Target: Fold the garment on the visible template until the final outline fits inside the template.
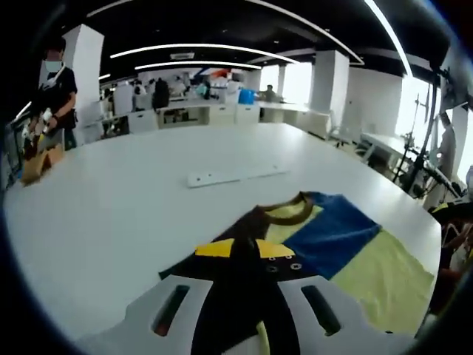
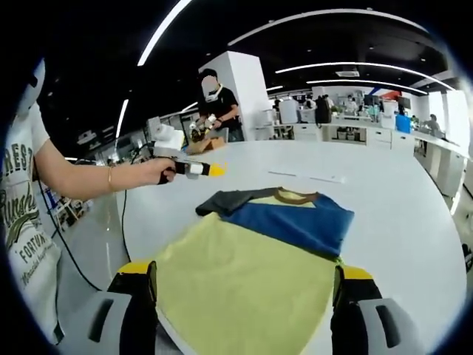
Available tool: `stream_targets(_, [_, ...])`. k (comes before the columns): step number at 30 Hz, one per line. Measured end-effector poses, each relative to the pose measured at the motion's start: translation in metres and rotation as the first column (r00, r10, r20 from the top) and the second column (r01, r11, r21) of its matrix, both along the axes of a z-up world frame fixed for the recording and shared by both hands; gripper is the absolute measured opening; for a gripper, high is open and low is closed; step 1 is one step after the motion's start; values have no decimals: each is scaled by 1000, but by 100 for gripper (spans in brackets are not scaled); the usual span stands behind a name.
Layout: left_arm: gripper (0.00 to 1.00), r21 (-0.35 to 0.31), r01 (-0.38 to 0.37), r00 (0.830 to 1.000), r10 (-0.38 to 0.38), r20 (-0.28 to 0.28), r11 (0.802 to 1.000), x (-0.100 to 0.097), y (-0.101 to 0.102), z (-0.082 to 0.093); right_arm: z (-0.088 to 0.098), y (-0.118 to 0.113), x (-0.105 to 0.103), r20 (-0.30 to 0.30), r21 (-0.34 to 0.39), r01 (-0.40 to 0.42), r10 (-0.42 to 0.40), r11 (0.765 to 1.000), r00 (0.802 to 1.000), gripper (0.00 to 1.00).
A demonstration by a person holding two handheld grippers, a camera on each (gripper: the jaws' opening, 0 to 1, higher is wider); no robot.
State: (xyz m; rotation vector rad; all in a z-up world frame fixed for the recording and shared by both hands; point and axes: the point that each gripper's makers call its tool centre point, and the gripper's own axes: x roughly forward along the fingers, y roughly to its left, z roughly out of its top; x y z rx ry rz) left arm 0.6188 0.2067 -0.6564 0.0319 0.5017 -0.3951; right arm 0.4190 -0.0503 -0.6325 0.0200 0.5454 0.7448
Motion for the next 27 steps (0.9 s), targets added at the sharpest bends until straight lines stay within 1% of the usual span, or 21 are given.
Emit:
stream_targets(2, [19,19,-4,1000,4,-8,1000,-3,4,-7,-1,0,0,-3,0,-1,1,1000,1000,99])
stream_targets(4, [24,26,-6,1000,6,0,1000,-4,8,-11,-2,1,0,-6,-3,-4,4,1000,1000,99])
stream_targets(6, [29,51,-11,1000,11,0,999,-4,13,-18,-3,1,0,-8,-3,-4,4,1000,1000,99])
stream_targets(7, [30,61,-17,1000,18,-11,998,-5,16,-23,-3,1,0,-9,-4,-4,4,1000,1000,99])
stream_targets(11, [32,61,-30,999,31,-24,998,-7,20,-32,-4,0,-1,-13,-9,-1,1,1000,1000,99])
stream_targets(14, [33,70,-40,998,43,-44,997,-8,23,-41,-5,0,-2,-17,-10,-2,1,1000,1000,99])
stream_targets(16, [33,55,-55,996,58,-61,997,-9,25,-46,-6,0,-3,-19,-12,-2,2,1000,1000,99])
stream_targets(18, [32,46,-64,995,67,-71,997,-10,26,-50,-7,0,-3,-22,-11,-2,1,1000,1000,99])
stream_targets(21, [29,65,-87,991,93,-91,994,-11,30,-59,-9,-1,-4,-27,-15,-3,3,1000,1000,99])
stream_targets(23, [28,65,-92,990,98,-97,994,-11,31,-63,-10,-1,-4,-30,-16,-1,0,1000,1000,99])
stream_targets(27, [25,69,-114,984,122,-130,991,-13,36,-75,-11,-3,-4,-34,-16,3,-4,1000,999,99])
